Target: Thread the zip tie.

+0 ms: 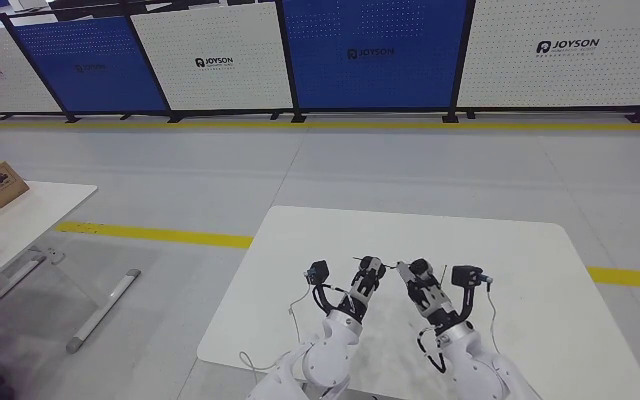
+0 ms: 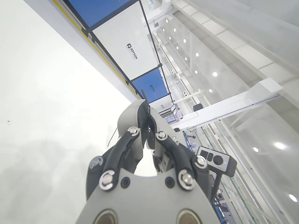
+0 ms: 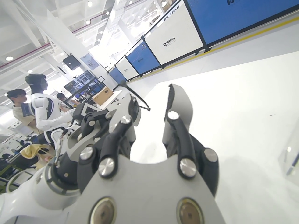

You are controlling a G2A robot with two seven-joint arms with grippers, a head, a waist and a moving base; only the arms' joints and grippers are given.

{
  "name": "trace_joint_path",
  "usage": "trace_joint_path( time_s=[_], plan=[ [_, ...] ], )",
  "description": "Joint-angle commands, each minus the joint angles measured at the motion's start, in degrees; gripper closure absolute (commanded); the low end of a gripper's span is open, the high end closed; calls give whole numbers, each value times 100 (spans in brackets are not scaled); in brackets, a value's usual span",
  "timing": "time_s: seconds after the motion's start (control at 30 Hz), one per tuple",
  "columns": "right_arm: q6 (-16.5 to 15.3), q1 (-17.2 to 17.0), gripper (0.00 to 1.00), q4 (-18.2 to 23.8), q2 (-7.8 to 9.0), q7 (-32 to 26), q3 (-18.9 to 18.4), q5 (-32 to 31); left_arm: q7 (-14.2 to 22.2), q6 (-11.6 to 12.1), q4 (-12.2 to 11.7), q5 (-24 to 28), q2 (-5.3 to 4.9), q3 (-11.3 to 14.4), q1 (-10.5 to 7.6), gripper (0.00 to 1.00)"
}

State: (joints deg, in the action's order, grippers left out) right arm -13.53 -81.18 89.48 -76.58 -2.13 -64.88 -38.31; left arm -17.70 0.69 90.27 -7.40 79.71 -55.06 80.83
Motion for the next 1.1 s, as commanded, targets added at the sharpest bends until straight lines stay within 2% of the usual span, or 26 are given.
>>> trace_joint_path(
  time_s=[0.0, 0.17, 1.07],
  plan=[
    [-69, -56, 0, -13, 20, -27, -96, 45, 26, -38, -9, 54, 6, -20, 4, 100],
    [-302, -197, 0, -27, 76, -20, -382, 149, 197, -41, -62, 283, 10, -107, 18, 100],
    [-302, -197, 0, -27, 76, -20, -382, 149, 197, -41, -62, 283, 10, -107, 18, 100]
  ],
)
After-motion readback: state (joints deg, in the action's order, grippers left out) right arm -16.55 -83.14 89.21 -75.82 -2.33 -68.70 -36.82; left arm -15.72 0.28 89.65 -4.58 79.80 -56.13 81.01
